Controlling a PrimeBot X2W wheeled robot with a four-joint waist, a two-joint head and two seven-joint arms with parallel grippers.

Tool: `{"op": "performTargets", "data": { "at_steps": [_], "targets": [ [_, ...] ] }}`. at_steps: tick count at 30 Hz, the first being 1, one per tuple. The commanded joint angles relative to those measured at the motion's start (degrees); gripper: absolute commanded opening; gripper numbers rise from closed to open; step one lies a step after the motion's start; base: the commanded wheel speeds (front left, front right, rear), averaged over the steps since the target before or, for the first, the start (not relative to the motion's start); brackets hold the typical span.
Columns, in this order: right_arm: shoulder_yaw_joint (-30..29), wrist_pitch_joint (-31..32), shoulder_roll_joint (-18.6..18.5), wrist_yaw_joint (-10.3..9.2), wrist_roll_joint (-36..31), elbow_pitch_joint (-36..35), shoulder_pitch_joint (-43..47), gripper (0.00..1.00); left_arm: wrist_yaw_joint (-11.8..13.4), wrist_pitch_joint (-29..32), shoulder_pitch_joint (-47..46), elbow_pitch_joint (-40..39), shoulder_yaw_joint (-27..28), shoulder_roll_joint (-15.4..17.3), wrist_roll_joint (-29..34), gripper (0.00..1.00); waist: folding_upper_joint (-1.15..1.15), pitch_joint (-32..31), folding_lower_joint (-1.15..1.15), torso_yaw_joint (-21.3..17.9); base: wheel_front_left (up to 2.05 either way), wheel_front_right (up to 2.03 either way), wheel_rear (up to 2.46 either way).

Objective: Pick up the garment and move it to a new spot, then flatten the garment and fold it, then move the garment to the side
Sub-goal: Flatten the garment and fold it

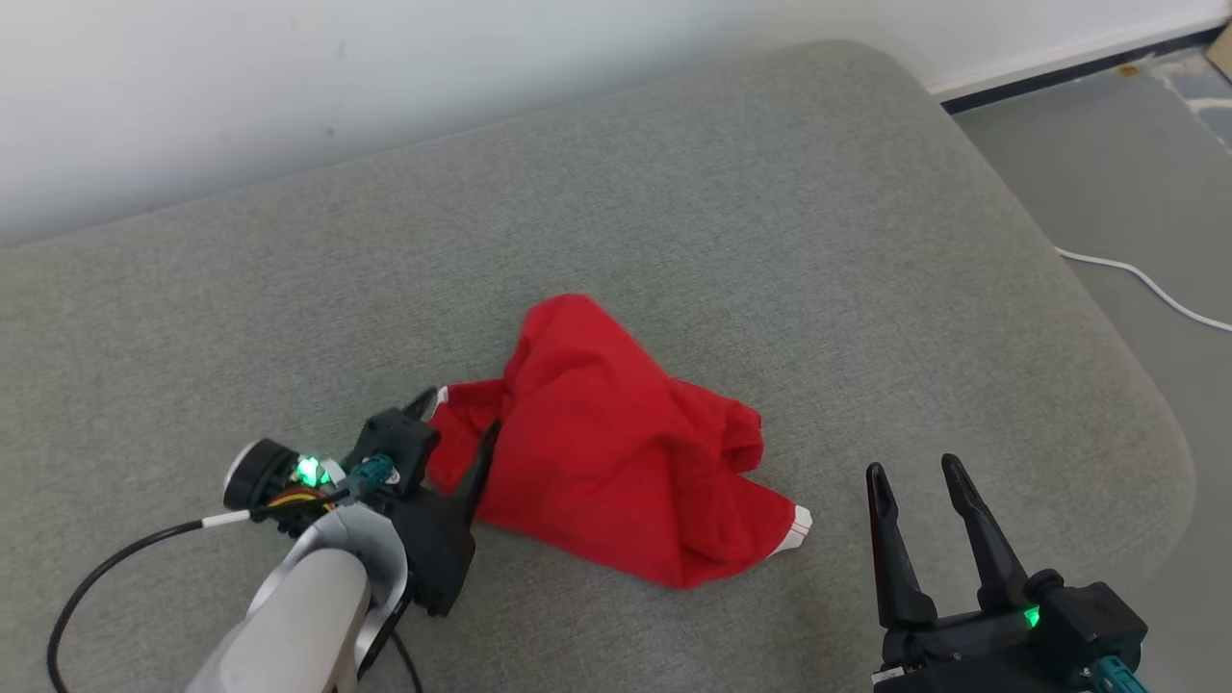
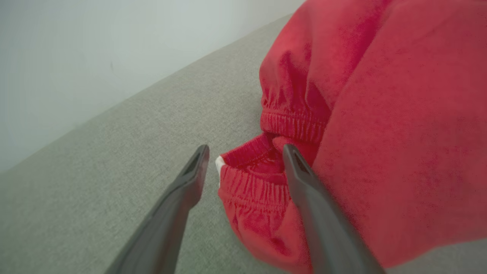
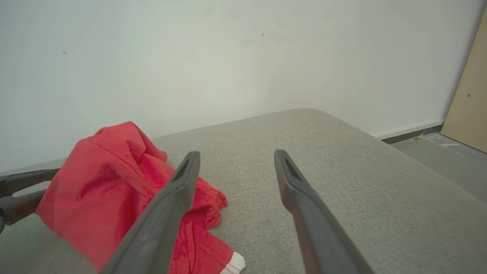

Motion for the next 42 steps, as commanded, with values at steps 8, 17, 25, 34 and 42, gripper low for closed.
{"op": "performTargets", "data": {
  "at_steps": [8,17,25,34,42],
  "targets": [
    [-0.6,-0.3,0.2,-0.13,-0.1,0.1,-0.3,1.0,0.1,2.3,-1.0,6.4,-4.1,0.2,-6.1,0.43,-0.01,-0.5,-0.01,-0.6,0.0,0.0,0.0],
    [-1.2,-0.3,0.2,-0.13,-1.5,-0.5,0.5,1.0,1.2,-4.4,-2.6,10.5,-2.3,-2.0,-9.2,0.0,-0.01,-2.3,-0.01,1.9,0.0,0.0,0.0],
    [-1.3,-0.3,0.2,-0.13,-2.2,-1.0,2.0,1.0,5.4,-7.7,2.2,3.3,3.1,-0.8,-11.8,0.0,-0.01,-3.8,-0.01,8.7,0.0,0.0,0.0],
    [-0.8,-0.2,0.2,-0.13,-2.7,-0.3,2.6,1.0,10.0,-7.8,17.6,-5.9,9.0,0.2,-15.4,0.0,-0.01,-5.5,-0.01,14.2,0.0,0.0,0.0],
    [-1.3,-0.2,0.2,-0.13,-2.9,0.4,3.5,1.0,11.4,-7.8,26.4,-10.1,11.1,-2.3,-16.2,0.0,-0.01,-7.1,-0.01,16.0,0.0,0.0,0.0]
  ]
}}
